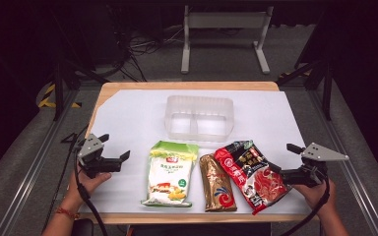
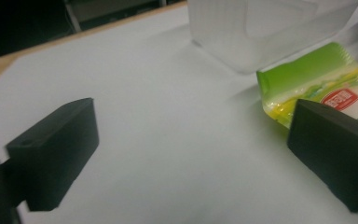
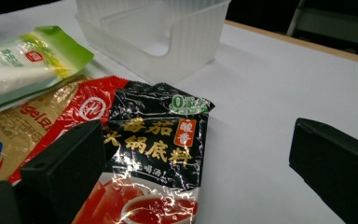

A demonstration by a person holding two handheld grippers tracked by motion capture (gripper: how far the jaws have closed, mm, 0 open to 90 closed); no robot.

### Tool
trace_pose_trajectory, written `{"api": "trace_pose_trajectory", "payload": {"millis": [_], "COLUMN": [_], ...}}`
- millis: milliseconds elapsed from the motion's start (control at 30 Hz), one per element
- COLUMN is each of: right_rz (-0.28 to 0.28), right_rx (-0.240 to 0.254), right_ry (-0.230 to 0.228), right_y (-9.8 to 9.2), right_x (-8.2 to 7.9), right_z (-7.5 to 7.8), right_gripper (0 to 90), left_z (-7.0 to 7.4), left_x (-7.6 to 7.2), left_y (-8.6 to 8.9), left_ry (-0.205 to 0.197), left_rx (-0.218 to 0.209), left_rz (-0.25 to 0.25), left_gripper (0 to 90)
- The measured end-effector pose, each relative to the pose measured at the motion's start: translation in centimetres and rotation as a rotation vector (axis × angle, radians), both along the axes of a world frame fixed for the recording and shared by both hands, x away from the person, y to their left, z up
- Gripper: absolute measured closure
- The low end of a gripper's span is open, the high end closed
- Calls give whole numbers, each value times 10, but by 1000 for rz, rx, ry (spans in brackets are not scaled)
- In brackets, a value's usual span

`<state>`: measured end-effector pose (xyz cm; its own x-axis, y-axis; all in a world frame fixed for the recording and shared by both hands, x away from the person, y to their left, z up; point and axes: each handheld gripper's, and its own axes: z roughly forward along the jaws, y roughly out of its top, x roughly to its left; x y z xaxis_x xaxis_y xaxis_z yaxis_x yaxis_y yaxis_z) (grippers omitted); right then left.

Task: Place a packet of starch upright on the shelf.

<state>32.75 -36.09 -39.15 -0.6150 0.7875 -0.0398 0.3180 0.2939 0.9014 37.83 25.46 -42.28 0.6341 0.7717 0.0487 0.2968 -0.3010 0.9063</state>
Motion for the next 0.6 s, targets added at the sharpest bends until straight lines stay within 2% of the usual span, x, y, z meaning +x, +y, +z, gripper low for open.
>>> {"api": "trace_pose_trajectory", "payload": {"millis": [33,100,133,200,267,300,600], "right_rz": [3,1,-4,-5,-8,-10,4], "right_rx": [2,-3,-2,-27,-36,-47,-43], "right_ry": [-11,-23,-27,-18,-19,-20,13], "right_y": [0,1,1,3,4,5,7], "right_x": [-1,-2,-3,-2,-1,-1,0], "right_z": [1,1,1,0,0,-1,-6], "right_gripper": [45,45,45,56,57,61,71], "left_z": [0,-2,-2,-3,-5,-7,-13], "left_x": [-2,-5,-4,-5,-5,-4,7], "left_y": [3,6,7,3,0,-2,-24], "left_ry": [-3,-4,10,43,66,87,215], "left_rx": [9,-12,-23,-5,-5,-1,12], "left_rz": [-20,-69,-103,-142,-190,-202,-321], "left_gripper": [22,24,15,17,24,28,76]}}
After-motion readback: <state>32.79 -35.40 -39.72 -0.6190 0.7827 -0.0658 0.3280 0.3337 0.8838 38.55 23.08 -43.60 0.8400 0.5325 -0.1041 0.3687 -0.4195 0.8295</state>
